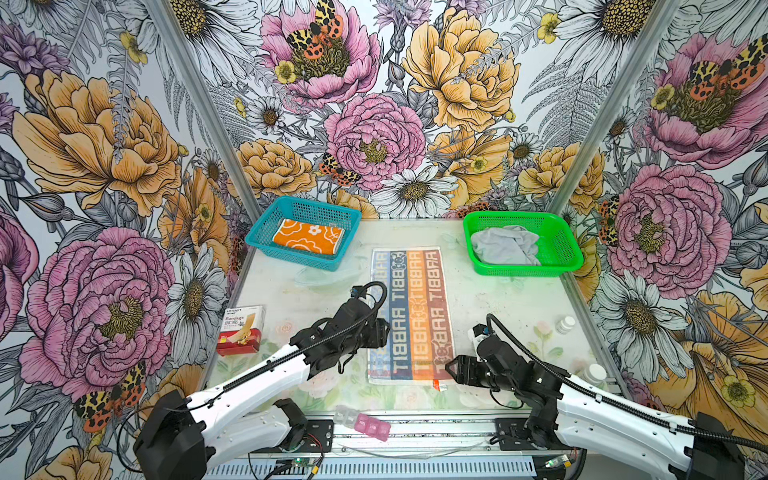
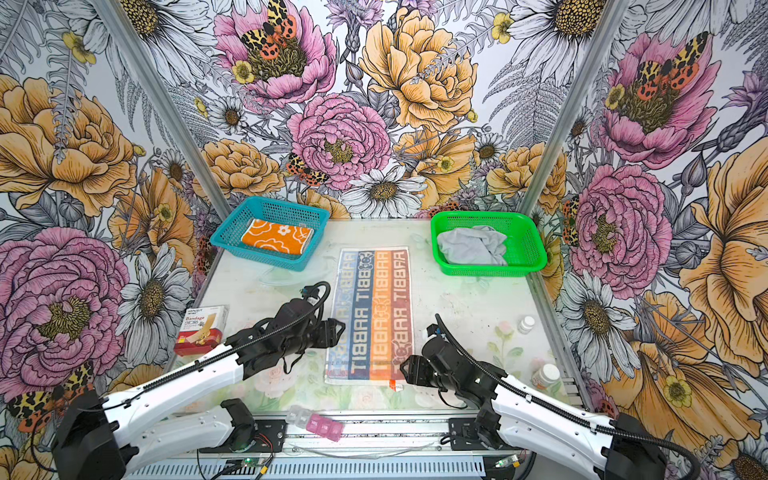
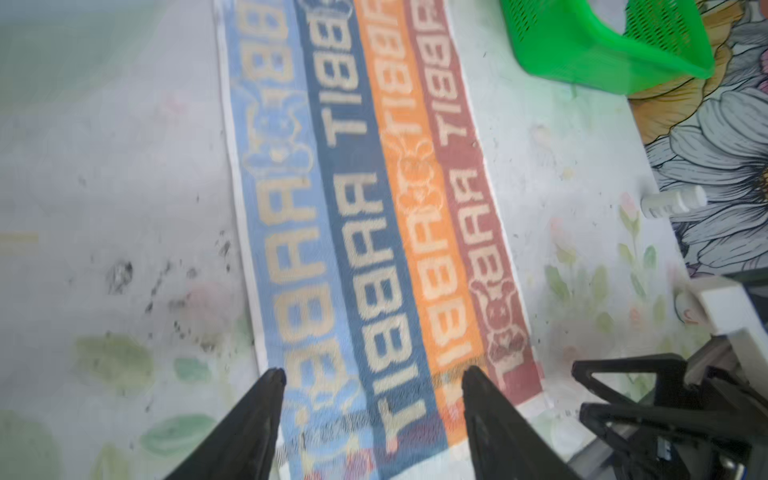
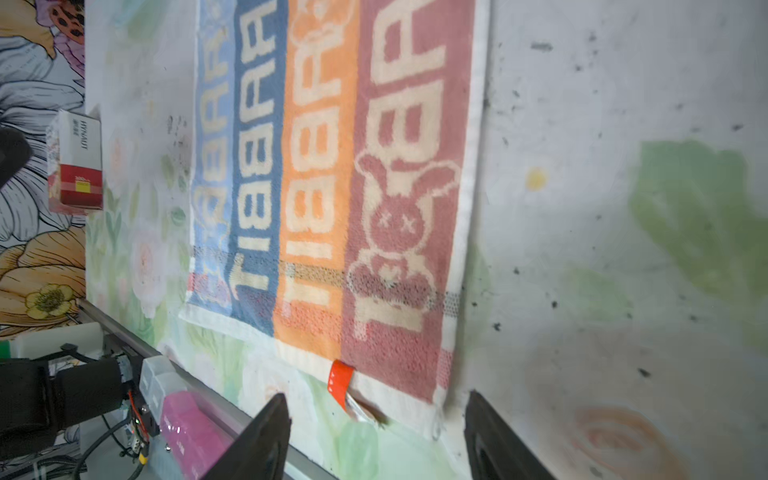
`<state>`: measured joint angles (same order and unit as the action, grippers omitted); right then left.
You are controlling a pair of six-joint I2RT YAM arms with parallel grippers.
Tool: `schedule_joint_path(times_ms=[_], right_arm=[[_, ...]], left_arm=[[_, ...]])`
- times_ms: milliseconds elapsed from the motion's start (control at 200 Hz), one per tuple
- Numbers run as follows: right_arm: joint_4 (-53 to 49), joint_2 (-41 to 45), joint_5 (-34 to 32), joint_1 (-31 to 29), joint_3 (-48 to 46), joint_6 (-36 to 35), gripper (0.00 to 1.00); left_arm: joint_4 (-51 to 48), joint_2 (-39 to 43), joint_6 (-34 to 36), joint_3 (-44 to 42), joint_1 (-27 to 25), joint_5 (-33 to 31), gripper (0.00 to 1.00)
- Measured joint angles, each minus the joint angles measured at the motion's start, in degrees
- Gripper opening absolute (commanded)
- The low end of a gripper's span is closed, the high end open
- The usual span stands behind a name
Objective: Fold and stack the towels
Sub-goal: 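Move both grippers to the towel's edge nearest the robot, then pinch the two near corners of the RABBIT towel with both grippers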
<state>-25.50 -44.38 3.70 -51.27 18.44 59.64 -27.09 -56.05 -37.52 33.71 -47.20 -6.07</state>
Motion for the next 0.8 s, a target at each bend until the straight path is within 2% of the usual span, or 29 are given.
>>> schedule_joint_path(times_ms=[145, 220, 285, 345, 796], right_arm=[[-1.5, -3.4, 0.9, -1.4, -0.3, 1.0, 0.59], [-1.8, -5.5, 1.0, -1.9, -0.3, 1.0, 0.55], [-1.6, -6.5, 1.0, -2.5, 0.0, 1.0, 0.50], [-1.5, -6.9, 1.0, -3.0, 0.1, 1.3, 0.50], [-1.2, -8.3, 1.0, -4.0, 0.5, 1.4, 0.47]], left_arm=[[-5.0, 6.5, -7.4, -5.8, -5.6, -0.7, 0.54], [-5.8, 7.3, -10.0, -7.3, -6.3, -0.6, 0.50], [-6.2, 7.3, -11.8, -8.3, -6.6, -0.6, 0.50], [-6.4, 7.4, -13.2, -9.2, -7.0, -0.5, 0.50], [-7.2, 9.3, -16.6, -13.2, -7.4, 4.0, 0.44]])
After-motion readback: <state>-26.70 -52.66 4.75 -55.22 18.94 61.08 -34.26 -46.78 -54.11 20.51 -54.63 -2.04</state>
